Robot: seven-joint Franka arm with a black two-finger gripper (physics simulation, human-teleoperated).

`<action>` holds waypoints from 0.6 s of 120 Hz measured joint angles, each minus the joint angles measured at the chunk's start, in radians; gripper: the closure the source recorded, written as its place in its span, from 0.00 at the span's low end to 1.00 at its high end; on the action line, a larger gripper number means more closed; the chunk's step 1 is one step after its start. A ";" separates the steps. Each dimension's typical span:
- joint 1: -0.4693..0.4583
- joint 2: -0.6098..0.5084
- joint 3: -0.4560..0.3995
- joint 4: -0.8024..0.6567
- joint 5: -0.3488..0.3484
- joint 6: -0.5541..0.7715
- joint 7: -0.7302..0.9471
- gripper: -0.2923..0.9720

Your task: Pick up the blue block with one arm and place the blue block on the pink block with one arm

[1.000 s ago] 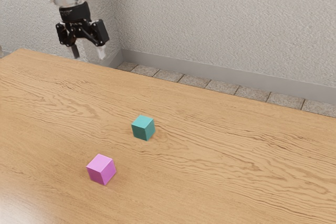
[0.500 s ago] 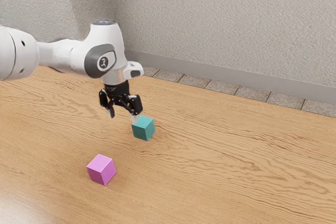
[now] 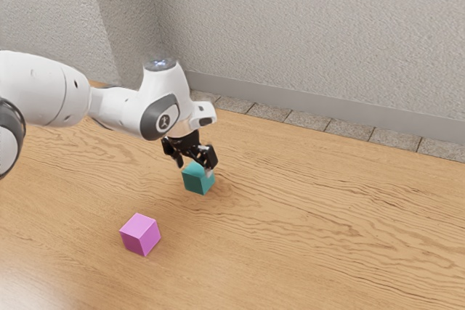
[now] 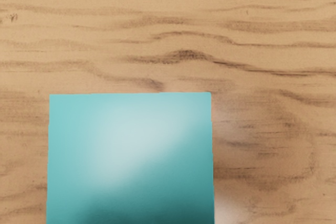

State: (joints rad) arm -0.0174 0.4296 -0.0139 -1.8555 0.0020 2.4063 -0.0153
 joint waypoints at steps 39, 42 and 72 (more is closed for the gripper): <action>0.011 0.033 -0.003 0.011 0.000 0.032 0.018 0.23; 0.013 0.035 -0.002 0.011 0.000 0.033 0.021 0.23; 0.026 0.085 -0.003 0.042 0.000 0.040 0.045 0.27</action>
State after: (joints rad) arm 0.0083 0.5145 -0.0169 -1.8136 0.0018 2.4464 0.0297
